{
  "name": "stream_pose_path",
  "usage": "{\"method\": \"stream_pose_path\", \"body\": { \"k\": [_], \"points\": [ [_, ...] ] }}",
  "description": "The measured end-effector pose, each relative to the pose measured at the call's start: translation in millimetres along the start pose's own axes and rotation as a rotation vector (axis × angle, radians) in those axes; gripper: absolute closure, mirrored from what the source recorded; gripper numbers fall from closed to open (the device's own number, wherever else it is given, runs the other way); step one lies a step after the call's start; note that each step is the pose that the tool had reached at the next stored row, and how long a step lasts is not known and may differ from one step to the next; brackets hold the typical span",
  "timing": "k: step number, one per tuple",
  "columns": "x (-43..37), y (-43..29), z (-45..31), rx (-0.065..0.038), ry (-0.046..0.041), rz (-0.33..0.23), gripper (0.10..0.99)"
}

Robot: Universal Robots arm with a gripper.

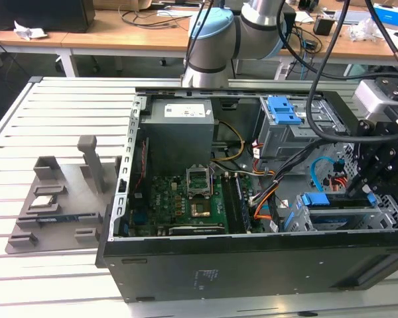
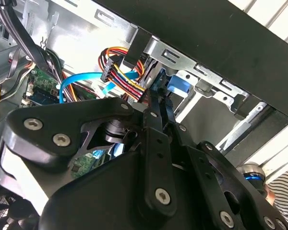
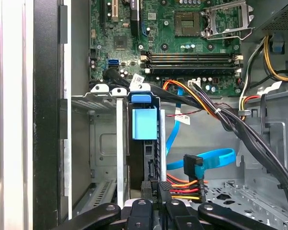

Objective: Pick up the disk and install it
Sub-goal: 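Insert the first disk wire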

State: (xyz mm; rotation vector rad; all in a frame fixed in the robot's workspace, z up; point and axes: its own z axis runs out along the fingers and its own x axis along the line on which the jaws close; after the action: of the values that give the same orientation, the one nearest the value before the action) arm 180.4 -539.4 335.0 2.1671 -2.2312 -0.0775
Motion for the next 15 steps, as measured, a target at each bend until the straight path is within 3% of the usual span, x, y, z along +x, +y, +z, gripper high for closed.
{"method": "stream_pose_path", "body": {
  "k": [1, 2, 4, 9, 10, 15],
  "points": [
    [0.2, 0.1, 0.8, 0.0, -0.0018, 0.0, 0.918],
    [0.4, 0.0, 0.3, 0.0, -0.0006, 0.0, 0.839],
    [0.4, 0.2, -2.0, 0.0, -0.0001, 0.0, 0.839],
    [-2.8, 1.6, -25.5, 0.0, 0.0006, 0.0, 0.851],
    [-3.5, 2.0, -32.6, 0.0, 0.0008, 0.0, 0.98],
    [-3.9, 3.1, -52.4, 0.0, 0.0007, 0.0, 0.98]
  ]
}}
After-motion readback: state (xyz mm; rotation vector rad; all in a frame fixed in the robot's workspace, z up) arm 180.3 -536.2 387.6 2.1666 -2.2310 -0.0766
